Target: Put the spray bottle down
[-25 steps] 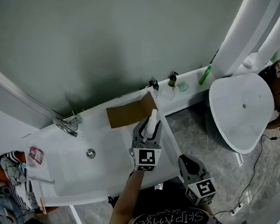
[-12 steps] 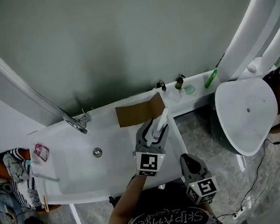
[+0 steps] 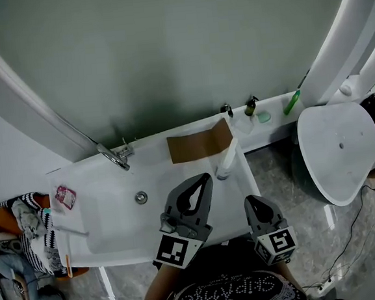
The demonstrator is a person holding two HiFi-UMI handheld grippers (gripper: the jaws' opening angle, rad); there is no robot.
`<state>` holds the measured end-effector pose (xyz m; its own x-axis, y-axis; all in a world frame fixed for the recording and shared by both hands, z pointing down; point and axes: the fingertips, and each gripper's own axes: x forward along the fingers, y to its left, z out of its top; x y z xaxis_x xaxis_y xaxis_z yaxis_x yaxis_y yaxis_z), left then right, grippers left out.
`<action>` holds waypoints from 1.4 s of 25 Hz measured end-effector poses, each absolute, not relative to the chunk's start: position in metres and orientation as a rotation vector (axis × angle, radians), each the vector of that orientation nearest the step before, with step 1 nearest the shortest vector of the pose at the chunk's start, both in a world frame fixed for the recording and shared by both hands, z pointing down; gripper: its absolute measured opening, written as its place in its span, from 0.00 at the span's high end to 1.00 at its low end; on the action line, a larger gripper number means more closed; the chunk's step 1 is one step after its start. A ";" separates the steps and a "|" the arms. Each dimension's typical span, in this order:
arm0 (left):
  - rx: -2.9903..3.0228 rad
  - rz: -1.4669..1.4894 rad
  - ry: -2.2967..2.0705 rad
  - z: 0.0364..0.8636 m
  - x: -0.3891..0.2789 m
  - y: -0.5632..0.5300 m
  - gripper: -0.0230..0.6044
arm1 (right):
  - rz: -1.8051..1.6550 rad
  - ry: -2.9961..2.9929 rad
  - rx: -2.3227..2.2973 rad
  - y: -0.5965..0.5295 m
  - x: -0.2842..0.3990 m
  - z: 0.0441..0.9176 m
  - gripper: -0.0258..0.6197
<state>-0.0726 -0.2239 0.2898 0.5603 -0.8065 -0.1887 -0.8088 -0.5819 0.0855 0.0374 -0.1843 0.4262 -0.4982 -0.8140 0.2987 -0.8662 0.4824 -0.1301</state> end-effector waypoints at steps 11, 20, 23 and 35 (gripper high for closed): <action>-2.865 0.154 1.481 0.330 -0.114 -0.153 0.96 | 0.366 -2.551 1.439 -0.178 0.033 0.420 0.91; -2.878 0.113 1.669 0.367 -0.141 -0.143 0.96 | 0.360 -2.534 1.416 -0.167 0.030 0.422 0.91; -2.857 0.165 1.731 0.367 -0.158 -0.150 0.96 | 0.346 -2.542 1.411 -0.167 0.029 0.420 0.91; -2.815 0.158 1.805 0.362 -0.198 -0.154 0.96 | 0.418 -2.512 1.441 -0.149 0.044 0.430 0.91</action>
